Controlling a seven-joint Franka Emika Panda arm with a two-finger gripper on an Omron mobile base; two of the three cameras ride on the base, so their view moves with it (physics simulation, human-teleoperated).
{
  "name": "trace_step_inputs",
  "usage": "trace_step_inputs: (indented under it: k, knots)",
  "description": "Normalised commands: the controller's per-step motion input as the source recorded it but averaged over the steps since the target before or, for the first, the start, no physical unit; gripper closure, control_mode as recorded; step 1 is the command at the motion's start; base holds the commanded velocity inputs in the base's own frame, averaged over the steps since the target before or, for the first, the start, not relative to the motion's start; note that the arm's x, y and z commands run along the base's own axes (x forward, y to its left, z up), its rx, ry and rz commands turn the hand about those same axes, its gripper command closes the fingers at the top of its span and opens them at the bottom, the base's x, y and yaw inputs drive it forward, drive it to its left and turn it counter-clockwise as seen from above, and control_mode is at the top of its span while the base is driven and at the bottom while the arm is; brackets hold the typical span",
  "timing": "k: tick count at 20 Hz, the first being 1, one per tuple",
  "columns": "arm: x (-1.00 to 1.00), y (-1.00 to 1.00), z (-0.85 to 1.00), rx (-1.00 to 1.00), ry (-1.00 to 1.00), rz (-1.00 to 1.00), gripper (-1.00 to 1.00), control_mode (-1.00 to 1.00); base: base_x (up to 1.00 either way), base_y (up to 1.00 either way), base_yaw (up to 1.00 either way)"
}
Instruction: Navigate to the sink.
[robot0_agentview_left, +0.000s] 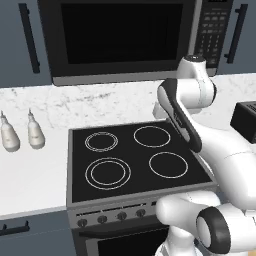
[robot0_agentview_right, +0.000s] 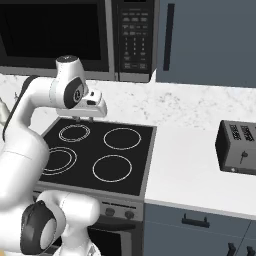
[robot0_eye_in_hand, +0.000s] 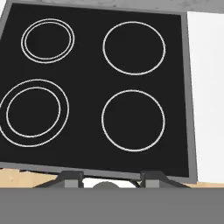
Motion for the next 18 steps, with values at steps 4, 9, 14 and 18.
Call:
trace_step_inputs:
  k: [4,9,14,18]
  knots:
    - [-0.2,-0.05,0.0,0.0,0.0,0.0,-1.0,-1.0,0.0,0.0,0.0]
    - [-0.91,-0.17,-0.32,0.0,-0.01,-0.01,-1.0,-1.0,0.0,0.0,0.0]
    - [-0.88,-0.07,-0.59,0.0,0.0,0.0,-1.0,-1.0,0.0,0.0,0.0]
    - [-0.34,0.0,-0.32,0.0,0.0,0.0,-1.0,1.0,-0.24,0.0,0.0]
